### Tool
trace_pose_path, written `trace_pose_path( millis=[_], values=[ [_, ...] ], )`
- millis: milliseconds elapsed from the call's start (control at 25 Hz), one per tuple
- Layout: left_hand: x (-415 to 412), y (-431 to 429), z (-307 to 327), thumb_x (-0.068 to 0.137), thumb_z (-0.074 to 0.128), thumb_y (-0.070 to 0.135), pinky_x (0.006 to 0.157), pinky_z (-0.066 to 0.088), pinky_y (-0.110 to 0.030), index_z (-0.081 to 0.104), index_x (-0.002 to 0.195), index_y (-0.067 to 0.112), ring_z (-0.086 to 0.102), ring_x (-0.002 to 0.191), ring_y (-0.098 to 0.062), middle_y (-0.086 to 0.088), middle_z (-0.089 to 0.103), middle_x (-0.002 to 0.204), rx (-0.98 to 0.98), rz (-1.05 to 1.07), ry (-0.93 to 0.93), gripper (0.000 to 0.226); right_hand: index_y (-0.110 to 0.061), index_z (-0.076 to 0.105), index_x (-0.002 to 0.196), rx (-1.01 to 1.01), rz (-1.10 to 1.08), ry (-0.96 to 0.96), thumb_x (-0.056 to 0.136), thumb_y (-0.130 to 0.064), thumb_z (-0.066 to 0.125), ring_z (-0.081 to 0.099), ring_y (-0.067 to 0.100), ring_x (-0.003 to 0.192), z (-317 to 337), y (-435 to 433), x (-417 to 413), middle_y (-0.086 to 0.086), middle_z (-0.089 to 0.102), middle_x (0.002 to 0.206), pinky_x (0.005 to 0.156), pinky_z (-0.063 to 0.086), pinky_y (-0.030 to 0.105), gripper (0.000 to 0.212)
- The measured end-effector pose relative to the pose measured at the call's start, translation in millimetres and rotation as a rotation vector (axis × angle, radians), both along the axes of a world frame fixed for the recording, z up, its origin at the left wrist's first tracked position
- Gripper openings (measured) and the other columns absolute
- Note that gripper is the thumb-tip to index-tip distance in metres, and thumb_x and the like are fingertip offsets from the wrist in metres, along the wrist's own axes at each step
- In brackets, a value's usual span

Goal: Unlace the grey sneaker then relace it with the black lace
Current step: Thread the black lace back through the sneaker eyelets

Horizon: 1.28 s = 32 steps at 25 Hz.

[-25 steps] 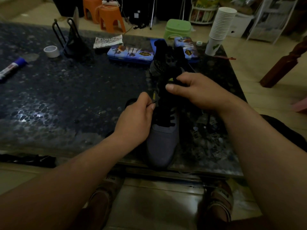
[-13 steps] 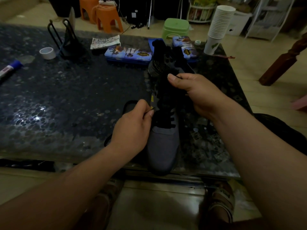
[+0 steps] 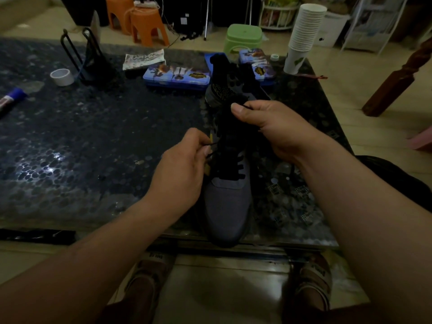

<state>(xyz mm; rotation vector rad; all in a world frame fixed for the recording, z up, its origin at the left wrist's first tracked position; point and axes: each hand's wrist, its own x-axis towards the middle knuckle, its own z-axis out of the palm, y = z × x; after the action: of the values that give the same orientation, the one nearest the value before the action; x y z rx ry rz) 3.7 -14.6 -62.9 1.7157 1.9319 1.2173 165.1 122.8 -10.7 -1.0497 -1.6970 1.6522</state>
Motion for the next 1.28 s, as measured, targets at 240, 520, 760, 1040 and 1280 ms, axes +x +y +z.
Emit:
trace_pose_path(
  millis=[240,520,760,1040,1280],
  values=[
    [1.4,1.1,9.7,0.104,0.056,0.018,0.065,0.047,-0.038,0.06,0.1,0.022,0.061,0.073,-0.01,0.007,0.065,0.08,-0.006,-0.022,0.017,0.007,0.007,0.071,0.113,-0.002,0.017,0.026,0.1,-0.026,0.068,0.075,0.026,0.103,-2.2,0.5,0.6,0.014,0.078,0.107,0.098,0.058,0.038,0.036],
    [-0.2,4.4,8.6,0.105,0.054,0.032,0.061,0.049,-0.043,0.053,0.095,0.033,0.056,0.061,-0.013,0.011,0.057,0.066,-0.076,-0.069,0.018,0.01,-0.008,0.074,0.092,0.003,0.031,-0.001,0.1,-0.027,0.068,0.075,0.019,0.089,-0.1,-1.1,-0.1,0.008,0.078,0.094,0.082,0.059,0.03,0.022],
    [-2.1,8.5,4.1,0.105,0.057,0.024,0.055,0.041,-0.036,0.058,0.09,0.031,0.048,0.056,-0.011,0.008,0.052,0.06,-0.131,-0.129,-0.213,0.017,-0.012,0.072,0.084,0.004,0.041,-0.002,0.1,-0.027,0.067,0.073,0.015,0.082,0.6,-2.2,0.8,0.003,0.076,0.085,0.074,0.056,0.026,0.022],
    [5.1,10.4,9.4,0.104,0.06,0.017,0.055,0.038,-0.024,0.063,0.092,0.018,0.045,0.058,-0.008,0.005,0.052,0.062,-0.151,-0.127,-0.342,0.013,-0.006,0.075,0.094,0.005,0.01,-0.015,0.098,-0.029,0.069,0.075,0.022,0.092,-2.2,0.3,-0.9,0.012,0.079,0.098,0.089,0.06,0.035,0.025],
    [16.3,12.5,13.3,0.105,0.058,0.015,0.05,0.036,-0.014,0.068,0.098,0.009,0.043,0.053,-0.004,0.0,0.05,0.065,-0.251,-0.055,-0.66,0.013,-0.004,0.075,0.092,0.024,-0.052,-0.025,0.097,-0.03,0.071,0.074,0.019,0.083,-1.6,-4.5,-5.2,0.012,0.078,0.094,0.076,0.06,0.027,0.026]
  ],
)
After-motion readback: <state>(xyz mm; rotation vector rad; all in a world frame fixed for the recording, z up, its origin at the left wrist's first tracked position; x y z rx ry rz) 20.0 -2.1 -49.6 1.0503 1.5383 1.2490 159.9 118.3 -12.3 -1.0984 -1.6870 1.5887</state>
